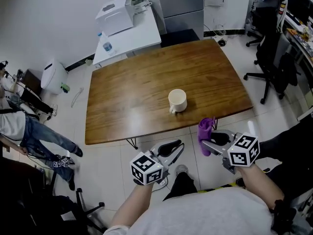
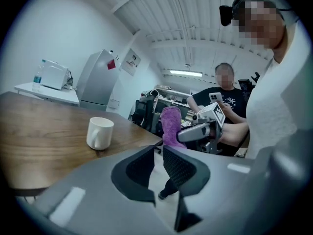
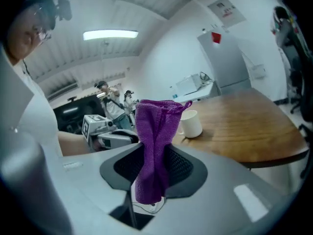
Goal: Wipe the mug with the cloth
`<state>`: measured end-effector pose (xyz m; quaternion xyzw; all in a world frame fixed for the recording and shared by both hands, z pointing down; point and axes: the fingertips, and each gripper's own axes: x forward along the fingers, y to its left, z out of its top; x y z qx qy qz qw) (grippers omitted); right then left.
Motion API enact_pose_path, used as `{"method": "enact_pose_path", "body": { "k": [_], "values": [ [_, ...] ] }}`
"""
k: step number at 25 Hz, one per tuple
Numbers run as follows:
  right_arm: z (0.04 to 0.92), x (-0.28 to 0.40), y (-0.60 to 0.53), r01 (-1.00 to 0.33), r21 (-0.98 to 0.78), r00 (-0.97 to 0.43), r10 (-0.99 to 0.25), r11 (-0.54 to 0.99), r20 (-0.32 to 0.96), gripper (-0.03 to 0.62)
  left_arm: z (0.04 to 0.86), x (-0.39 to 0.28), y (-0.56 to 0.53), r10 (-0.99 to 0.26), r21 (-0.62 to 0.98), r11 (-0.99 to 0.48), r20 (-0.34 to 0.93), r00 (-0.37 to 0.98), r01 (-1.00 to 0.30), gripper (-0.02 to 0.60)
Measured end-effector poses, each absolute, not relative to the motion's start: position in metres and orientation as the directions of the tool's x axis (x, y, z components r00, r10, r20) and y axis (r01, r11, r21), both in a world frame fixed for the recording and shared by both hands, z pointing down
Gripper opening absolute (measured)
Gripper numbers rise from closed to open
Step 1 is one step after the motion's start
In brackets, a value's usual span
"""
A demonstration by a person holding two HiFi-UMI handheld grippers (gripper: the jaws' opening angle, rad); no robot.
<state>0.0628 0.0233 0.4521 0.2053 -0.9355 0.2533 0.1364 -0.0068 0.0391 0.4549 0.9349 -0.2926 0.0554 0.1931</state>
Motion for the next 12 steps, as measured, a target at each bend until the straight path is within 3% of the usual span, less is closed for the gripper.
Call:
{"method": "enact_pose_path", "body": {
  "k": [7,12],
  "values": [
    [0.419,0.12,0.178,-0.332,-0.318,-0.918,-0.228,0.888,0.323,0.129,0.41,0.059,0.187,-0.58,0.301,-0.748,0.135,0.803,-0.591,0.0],
    [0.389,0.146,0.247,-0.304,-0.309,-0.929,-0.208,0.901,0.307,0.129,0.382,0.09,0.261,-0.568,0.256,-0.763,0.173,0.805,-0.593,0.0]
  ]
}}
